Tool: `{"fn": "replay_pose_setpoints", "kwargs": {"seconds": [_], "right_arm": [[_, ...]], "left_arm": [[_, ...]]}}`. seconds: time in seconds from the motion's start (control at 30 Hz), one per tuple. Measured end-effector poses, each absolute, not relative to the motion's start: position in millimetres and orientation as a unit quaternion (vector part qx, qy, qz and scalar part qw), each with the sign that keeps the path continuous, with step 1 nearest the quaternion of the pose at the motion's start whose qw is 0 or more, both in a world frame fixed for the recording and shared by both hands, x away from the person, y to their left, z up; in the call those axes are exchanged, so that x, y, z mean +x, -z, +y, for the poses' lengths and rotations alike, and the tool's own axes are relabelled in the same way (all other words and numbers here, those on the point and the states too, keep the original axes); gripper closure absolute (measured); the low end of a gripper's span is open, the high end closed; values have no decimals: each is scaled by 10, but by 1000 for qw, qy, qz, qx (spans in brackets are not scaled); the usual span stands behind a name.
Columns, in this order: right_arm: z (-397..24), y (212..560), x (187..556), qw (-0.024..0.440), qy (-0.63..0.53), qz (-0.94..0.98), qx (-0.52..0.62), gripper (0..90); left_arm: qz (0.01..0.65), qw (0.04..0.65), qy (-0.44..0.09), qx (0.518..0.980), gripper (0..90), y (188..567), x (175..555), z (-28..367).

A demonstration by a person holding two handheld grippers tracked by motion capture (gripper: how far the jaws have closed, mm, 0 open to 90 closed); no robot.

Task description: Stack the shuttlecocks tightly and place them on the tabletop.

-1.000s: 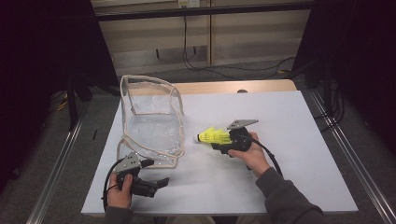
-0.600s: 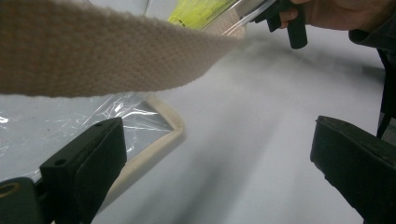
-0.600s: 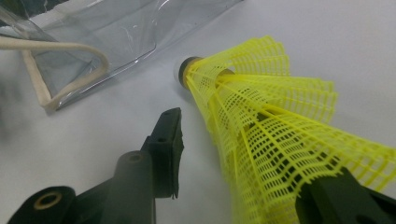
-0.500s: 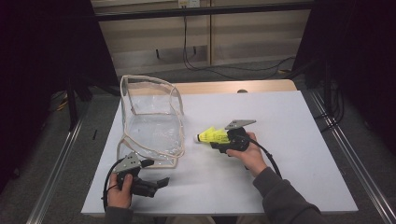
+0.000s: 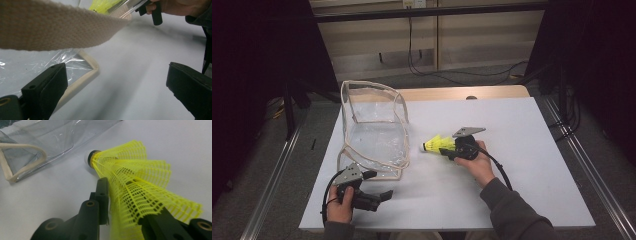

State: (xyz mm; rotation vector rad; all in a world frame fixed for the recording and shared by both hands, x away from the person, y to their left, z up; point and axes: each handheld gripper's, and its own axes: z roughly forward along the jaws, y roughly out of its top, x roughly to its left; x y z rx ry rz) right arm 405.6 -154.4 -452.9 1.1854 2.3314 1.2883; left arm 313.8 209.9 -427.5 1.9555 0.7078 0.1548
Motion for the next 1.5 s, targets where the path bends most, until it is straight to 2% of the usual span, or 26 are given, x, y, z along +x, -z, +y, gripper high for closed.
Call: {"fn": "replay_pose_setpoints", "kwargs": {"seconds": [0.7,0.93,1.03,1.13,1.23,1.5], "right_arm": [[-1741,4423,3946,103,-427,816,377,784],[-1658,4455,3950,104,-438,811,374,718],[-1643,4457,3958,108,-440,807,378,638],[-1624,4465,3965,109,-444,803,383,615],[-1585,4477,3965,108,-444,800,389,547],[-1538,4516,4005,119,-445,788,408,561]], "left_arm": [[291,502,-64,812,37,4263,3133,2090],[291,501,-64,813,37,4274,3140,2087],[291,500,-63,813,37,4279,3140,2087],[291,501,-64,813,37,4275,3139,2088],[291,502,-64,812,37,4274,3139,2092],[291,500,-64,813,37,4277,3139,2088]]}}
